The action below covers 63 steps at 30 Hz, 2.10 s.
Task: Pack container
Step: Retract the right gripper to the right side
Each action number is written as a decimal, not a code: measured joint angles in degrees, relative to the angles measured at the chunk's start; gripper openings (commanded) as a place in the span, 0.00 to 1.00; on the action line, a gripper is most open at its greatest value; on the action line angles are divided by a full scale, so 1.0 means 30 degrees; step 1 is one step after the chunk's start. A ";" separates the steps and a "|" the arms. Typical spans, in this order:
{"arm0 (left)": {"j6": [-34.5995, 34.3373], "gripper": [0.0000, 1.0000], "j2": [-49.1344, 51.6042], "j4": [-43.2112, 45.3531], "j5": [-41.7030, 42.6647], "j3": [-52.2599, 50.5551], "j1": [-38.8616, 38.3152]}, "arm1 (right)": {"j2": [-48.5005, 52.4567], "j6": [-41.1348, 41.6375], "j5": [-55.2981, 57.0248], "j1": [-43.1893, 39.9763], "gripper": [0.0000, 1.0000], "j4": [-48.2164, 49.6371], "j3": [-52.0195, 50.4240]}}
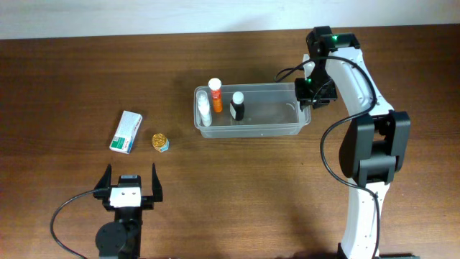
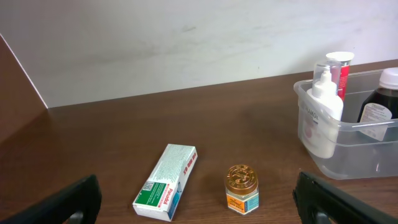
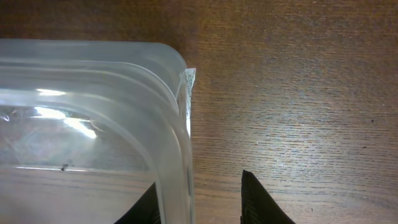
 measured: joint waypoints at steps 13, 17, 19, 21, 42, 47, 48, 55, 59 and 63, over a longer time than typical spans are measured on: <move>0.0000 1.00 0.0000 -0.0007 0.0000 -0.0007 0.0000 | 0.0036 0.0095 -0.0219 0.0007 0.64 -0.4932 0.6943; 0.0000 0.99 0.0000 -0.0007 0.0000 0.0000 0.0000 | -0.0029 0.0007 -0.0240 -0.0066 0.98 -0.6499 1.0404; 0.0007 0.99 0.0000 0.0000 0.0000 0.0000 0.0000 | -0.0219 -0.0022 -0.0211 -0.0175 0.98 -0.6499 1.1227; 0.0000 0.99 0.0000 -0.0007 0.0000 0.0000 0.0000 | -0.0488 -0.0007 -0.0204 -0.0459 0.98 -0.6499 1.1475; 0.0000 0.99 0.0000 0.0000 0.0000 0.0000 0.0000 | -0.0714 0.0576 -0.0138 -0.8823 0.98 -0.6499 1.1497; 0.0087 0.99 0.0000 0.0000 -0.0015 0.0000 0.0000 | -0.0714 0.0568 -0.0131 -0.9741 0.98 -0.6499 1.1489; 0.0146 0.99 0.0000 0.0000 -0.0015 0.0000 0.0000 | -0.0714 0.0583 -0.0131 -0.9770 0.98 -0.6499 1.1489; 0.0357 0.99 0.0000 0.0000 -0.0015 0.0000 0.0000 | -0.0714 0.0576 -0.0138 -0.9777 0.98 -0.6499 1.1489; 0.0357 0.99 0.0000 0.0466 -0.0007 -0.0015 0.0000 | -0.0714 0.0576 -0.0131 -0.9777 0.98 -0.6499 1.1489; 0.0357 0.99 0.0000 0.1392 0.0051 -0.0015 0.0000 | -0.0714 0.0583 -0.0138 -0.9777 0.98 -0.6499 1.1482</move>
